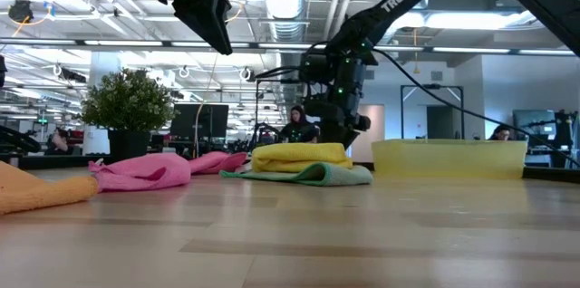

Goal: Fold microfiber towels
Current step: Put the yellow towel into the bin

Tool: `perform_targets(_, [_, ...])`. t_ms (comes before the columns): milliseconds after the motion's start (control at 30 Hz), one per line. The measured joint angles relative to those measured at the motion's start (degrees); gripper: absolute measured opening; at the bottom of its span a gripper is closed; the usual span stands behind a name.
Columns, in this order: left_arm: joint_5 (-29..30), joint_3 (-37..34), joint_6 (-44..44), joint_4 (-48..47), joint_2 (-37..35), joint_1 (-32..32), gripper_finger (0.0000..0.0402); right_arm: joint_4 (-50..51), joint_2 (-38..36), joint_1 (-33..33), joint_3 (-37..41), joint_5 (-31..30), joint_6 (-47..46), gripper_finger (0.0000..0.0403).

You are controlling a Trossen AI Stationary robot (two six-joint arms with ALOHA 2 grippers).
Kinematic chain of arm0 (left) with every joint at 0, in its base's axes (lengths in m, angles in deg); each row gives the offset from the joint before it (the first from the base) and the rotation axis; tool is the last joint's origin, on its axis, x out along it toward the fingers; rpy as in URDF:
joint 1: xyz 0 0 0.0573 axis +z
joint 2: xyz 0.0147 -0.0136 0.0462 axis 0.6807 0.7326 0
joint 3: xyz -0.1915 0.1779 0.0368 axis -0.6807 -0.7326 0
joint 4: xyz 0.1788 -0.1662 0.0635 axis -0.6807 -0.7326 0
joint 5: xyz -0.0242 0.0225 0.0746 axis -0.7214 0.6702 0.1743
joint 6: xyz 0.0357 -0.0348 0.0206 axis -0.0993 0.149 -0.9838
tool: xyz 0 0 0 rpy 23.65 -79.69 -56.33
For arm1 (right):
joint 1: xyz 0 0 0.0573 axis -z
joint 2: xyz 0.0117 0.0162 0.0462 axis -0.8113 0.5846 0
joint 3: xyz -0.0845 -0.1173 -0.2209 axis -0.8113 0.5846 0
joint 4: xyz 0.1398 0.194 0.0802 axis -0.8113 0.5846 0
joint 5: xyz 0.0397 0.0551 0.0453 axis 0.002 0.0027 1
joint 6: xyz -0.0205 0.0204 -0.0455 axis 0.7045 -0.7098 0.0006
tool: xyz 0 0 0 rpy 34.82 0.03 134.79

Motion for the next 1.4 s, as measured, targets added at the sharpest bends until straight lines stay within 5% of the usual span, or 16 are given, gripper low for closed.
perform_targets(633, [0.00, 0.00, -0.01, -0.09, 0.00, -0.01, 0.0153, 0.61, 0.02, 0.42, 0.00, 6.27, 1.57, 0.0170])
perform_targets(1400, [0.00, 0.00, 0.07, -0.50, 0.00, -0.01, 0.0153, -0.68, 0.04, 0.81, 0.02, 6.44, 3.11, 0.0170])
